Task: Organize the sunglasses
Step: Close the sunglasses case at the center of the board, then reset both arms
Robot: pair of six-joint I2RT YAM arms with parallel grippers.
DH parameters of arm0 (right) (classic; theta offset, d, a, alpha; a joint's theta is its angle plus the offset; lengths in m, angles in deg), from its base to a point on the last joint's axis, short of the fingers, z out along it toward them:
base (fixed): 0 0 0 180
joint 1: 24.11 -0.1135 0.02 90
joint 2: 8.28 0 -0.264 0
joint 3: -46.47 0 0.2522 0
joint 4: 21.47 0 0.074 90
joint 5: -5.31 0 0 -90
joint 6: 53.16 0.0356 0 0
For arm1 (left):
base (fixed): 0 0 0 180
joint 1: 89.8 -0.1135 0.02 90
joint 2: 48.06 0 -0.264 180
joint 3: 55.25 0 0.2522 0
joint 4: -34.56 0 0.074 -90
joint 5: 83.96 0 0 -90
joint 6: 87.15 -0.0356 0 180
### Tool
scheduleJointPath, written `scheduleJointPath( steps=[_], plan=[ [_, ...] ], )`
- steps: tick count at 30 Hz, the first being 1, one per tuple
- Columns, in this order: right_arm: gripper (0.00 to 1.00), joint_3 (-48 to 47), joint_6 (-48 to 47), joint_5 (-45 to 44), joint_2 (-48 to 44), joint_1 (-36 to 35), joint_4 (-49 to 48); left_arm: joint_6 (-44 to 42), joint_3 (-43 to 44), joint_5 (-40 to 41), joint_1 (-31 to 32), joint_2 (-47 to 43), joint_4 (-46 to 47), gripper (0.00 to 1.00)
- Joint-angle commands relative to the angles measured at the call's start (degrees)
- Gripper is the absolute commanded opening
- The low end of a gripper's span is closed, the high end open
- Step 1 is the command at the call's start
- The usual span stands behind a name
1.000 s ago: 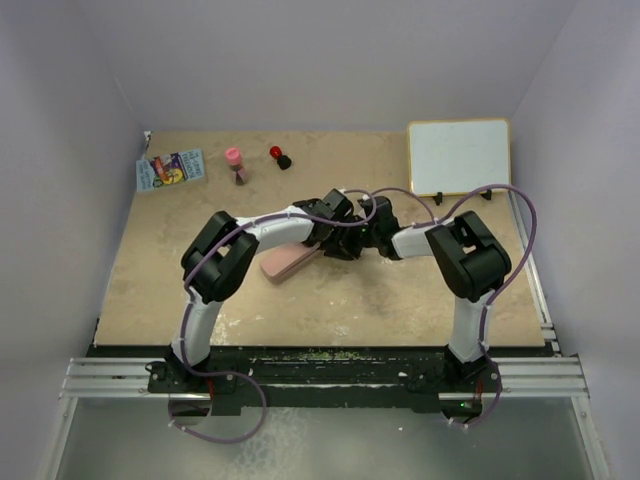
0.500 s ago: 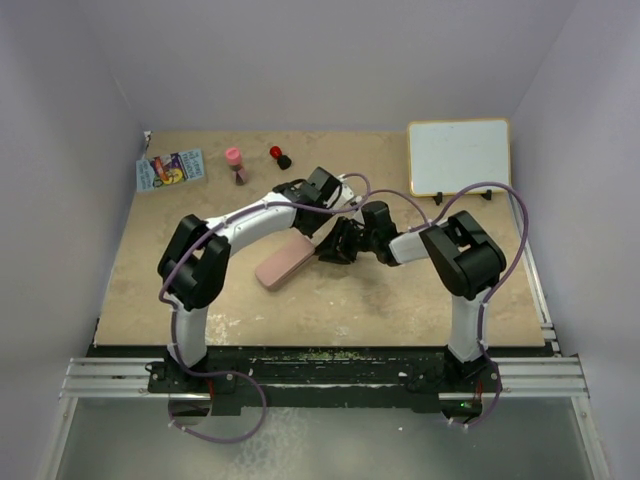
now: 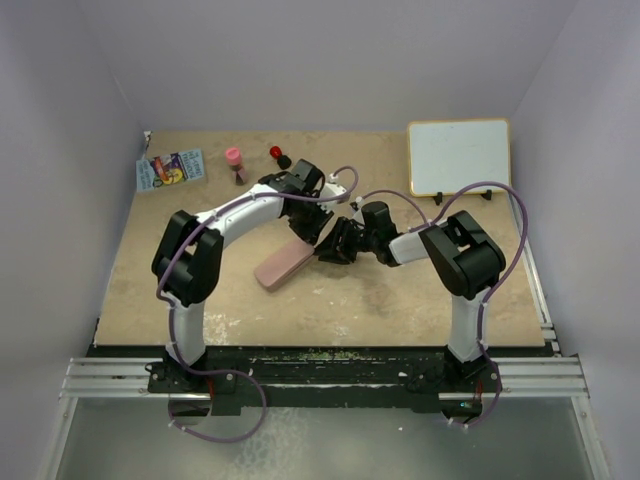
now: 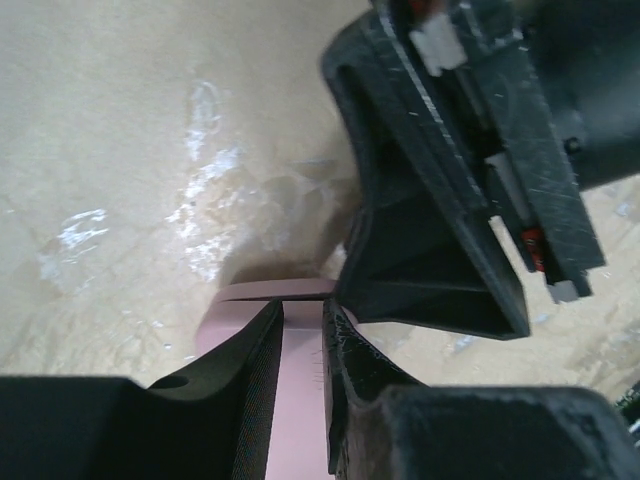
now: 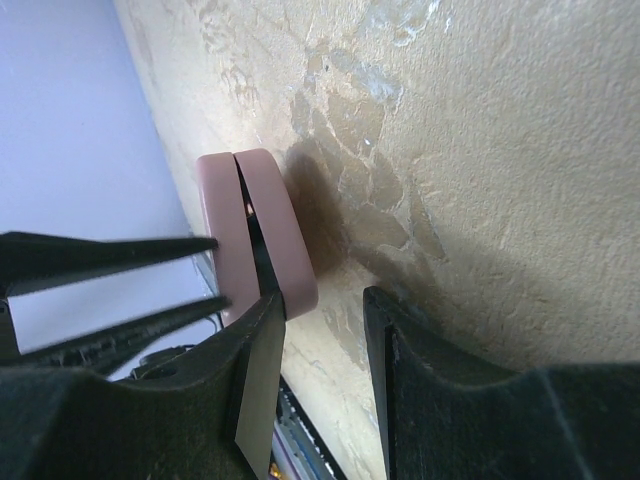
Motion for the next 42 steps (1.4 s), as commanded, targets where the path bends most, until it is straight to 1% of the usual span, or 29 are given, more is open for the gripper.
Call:
scheduleJointPath(
  steps=[1, 3, 5, 11, 19, 22, 24, 26, 29, 30, 31, 32, 33, 34, 36, 38, 39, 42],
  plan=[
    [0.44, 1.49, -1.62, -3.04, 2.71, -0.69, 5.02, -1.23, -1.52, -5.86, 0.30, -3.28, -1.62, 0.26],
    [0.44, 1.44, -1.47, -3.04, 2.81, -0.67, 5.04, -1.24, -1.82, -6.17, 0.25, -3.26, -1.75, 0.32],
    [0.44, 1.43, -1.48, -3.04, 2.82, -0.67, 5.02, -1.14, -1.87, -6.06, 0.27, -2.79, -1.84, 0.45],
    [0.44, 1.70, -1.63, -3.42, 2.07, -0.65, 5.68, -1.24, -2.00, -4.39, 0.26, -2.10, -2.43, 0.47],
    [0.44, 2.29, -1.30, -4.07, 1.56, 0.37, 6.02, -2.27, -5.98, -3.10, 0.39, -3.91, -1.85, 0.46],
    [0.45, 2.58, -2.63, -4.29, 0.50, 0.92, 7.58, -2.53, -5.96, -2.16, 0.26, -5.91, -1.36, 0.45],
    [0.45, 2.20, -5.56, -6.68, -1.96, 0.96, 12.24, -3.30, -4.82, -1.45, 0.28, -8.50, -1.08, 0.45],
    [0.50, 0.89, -10.17, -11.98, -7.40, 0.94, 20.12, -4.25, -2.03, 0.35, 0.30, -12.04, -1.80, 0.46],
    [0.58, -3.88, -17.59, -21.49, -16.54, 0.93, 35.22, -5.24, 3.55, 5.74, 0.19, -16.34, -3.97, 0.47],
    [0.60, -6.12, -19.95, -25.79, -19.64, 0.93, 41.00, -5.47, 5.25, 7.37, 0.05, -17.76, -5.31, 0.49],
    [0.61, -9.17, -21.88, -29.29, -23.01, 0.93, 46.38, -5.51, 6.69, 9.25, -0.04, -19.19, -5.90, 0.60],
    [0.64, -11.47, -22.89, -32.00, -26.17, 0.93, 50.79, -5.30, 7.69, 11.04, -0.17, -20.85, -6.30, 0.84],
    [0.66, -13.38, -23.77, -34.11, -29.73, 0.93, 54.38, -5.36, 8.33, 13.36, -0.23, -22.51, -6.49, 0.96],
    [0.70, -15.24, -25.06, -36.55, -33.15, 0.93, 57.69, -5.08, 8.63, 15.69, -0.41, -24.38, -6.77, 0.98],
    [0.78, -19.49, -26.58, -41.47, -39.64, 0.93, 63.76, -4.57, 8.75, 19.45, -0.71, -28.11, -7.71, 0.98],
    [0.90, -21.79, -27.24, -45.70, -46.10, 0.93, 68.36, -3.17, 8.17, 23.29, -1.35, -32.07, -9.03, 0.98],
    [0.99, -22.55, -27.80, -47.23, -48.83, 0.98, 69.90, -2.53, 7.57, 25.11, -1.67, -33.96, -9.89, 0.98],
    [1.00, -23.56, -28.46, -51.31, -56.57, 0.95, 73.53, -1.97, 4.17, 30.55, -2.35, -39.90, -12.57, 0.98]
  ],
)
